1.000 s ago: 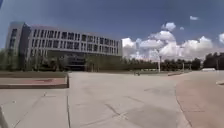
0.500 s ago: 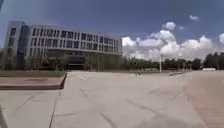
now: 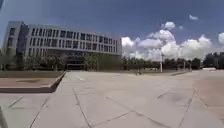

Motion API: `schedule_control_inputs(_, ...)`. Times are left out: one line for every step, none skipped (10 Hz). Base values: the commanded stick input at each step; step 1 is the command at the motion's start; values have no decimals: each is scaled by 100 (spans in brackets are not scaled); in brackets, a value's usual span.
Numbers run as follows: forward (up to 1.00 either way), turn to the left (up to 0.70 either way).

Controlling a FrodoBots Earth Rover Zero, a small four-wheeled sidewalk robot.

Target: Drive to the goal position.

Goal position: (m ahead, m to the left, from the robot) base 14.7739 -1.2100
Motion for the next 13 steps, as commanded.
schedule_control_inputs(100,27)
schedule_control_inputs(100,27)
schedule_control_inputs(100,27)
schedule_control_inputs(100,26)
schedule_control_inputs(100,9)
schedule_control_inputs(100,0)
schedule_control_inputs(100,0)
schedule_control_inputs(100,0)
schedule_control_inputs(100,0)
schedule_control_inputs(100,0)
schedule_control_inputs(100,0)
schedule_control_inputs(100,0)
schedule_control_inputs(100,0)
